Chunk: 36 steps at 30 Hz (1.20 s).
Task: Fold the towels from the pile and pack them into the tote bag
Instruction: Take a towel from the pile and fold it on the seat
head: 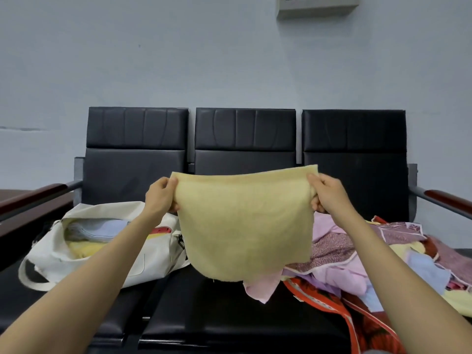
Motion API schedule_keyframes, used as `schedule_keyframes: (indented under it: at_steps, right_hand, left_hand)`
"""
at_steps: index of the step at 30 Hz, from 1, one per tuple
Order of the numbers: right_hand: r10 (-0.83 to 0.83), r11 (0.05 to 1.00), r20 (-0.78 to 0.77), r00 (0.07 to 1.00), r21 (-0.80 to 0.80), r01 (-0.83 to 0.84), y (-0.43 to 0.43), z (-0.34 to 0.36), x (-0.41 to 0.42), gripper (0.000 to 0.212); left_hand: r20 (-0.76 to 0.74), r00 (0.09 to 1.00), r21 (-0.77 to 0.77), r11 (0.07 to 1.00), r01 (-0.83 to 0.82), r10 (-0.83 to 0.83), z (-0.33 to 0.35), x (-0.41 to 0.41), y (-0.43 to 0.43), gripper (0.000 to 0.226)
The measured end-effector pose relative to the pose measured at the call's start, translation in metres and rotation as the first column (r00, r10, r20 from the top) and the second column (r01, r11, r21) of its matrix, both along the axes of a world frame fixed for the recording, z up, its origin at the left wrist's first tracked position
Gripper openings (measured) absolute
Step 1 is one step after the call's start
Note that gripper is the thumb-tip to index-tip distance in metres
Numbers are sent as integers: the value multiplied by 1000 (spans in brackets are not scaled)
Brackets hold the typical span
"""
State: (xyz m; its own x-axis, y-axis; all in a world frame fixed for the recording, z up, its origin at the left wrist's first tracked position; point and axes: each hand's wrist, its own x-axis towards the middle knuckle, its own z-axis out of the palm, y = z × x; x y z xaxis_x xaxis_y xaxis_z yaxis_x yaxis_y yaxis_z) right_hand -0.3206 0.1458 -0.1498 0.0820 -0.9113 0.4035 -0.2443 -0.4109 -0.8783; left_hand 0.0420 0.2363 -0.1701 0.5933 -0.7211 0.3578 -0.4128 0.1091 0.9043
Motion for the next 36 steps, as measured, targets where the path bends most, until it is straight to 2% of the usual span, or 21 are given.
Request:
schedule_keyframes:
  at_steps: [3, 6, 9, 12, 13, 16, 20, 24, 26, 28, 30, 31, 33, 34, 36]
  right_hand:
    - [57, 976, -279, 959, 217, 6, -18, -27, -3, 33]
    - [81, 950, -523, 849, 298, 93, -28, -77, -3, 25]
    - [154, 911, -532, 833, 402, 88, -33, -123, -5, 25]
    - [170, 925, -644, 746, 366, 105, -36, -158, -7, 20]
    - [153, 928, -645, 749, 353, 115, -38, -168, -7, 18]
    - [111, 936, -575, 810, 334, 109, -39, -190, -5, 16]
    - [95, 948, -509, 856, 309, 78, -40, -197, -5, 23]
    - [178, 918, -333, 926, 394, -35, -38, -190, -7, 11]
    - [226, 887, -318, 921, 458, -59, -39, -184, -9, 16]
    - [206, 893, -411, 888, 449, 1, -45, -173, -10, 15]
    - [196, 863, -349, 916, 505, 7, -56, -156, -6, 13]
    - [200, 820, -248, 948, 573, -23, -61, -143, -1, 9]
    - [173, 758, -66, 983, 646, -90, -73, -109, 11, 6]
    - [148, 776, 7, 989, 619, -120, -81, -90, 18, 8]
    - [83, 889, 148, 985, 435, -141, -95, -45, 29, 11]
  left_hand:
    - [62, 996, 235, 970, 55, -71, -32, 9, -14, 41]
    - [213, 972, 408, 913, 5, -100, -82, 8, -22, 49]
    - [234, 962, 513, 859, 1, -141, -133, 8, -29, 44]
    - [223, 957, 623, 782, 7, -186, -168, 4, -32, 38]
    - [229, 956, 629, 777, 0, -185, -176, 3, -32, 38]
    - [215, 965, 598, 801, -8, -151, -191, -5, -33, 35]
    - [57, 995, 548, 836, 35, -79, -204, -10, -36, 29]
    - [-50, 988, 550, 822, 147, -143, -197, -8, -37, 37]
    - [48, 979, 600, 789, 131, -199, -190, -5, -39, 41]
    - [220, 948, 646, 762, 35, -230, -176, 2, -44, 40]
    - [281, 938, 629, 777, -21, -202, -155, 9, -57, 37]
    - [247, 951, 623, 782, -8, -187, -140, 11, -66, 35]
    - [-27, 992, 550, 827, 117, -122, -103, 13, -87, 28]
    - [-136, 986, 451, 879, 153, -101, -82, 14, -99, 26]
    - [-173, 979, 188, 972, 143, -110, -35, 18, -119, 26]
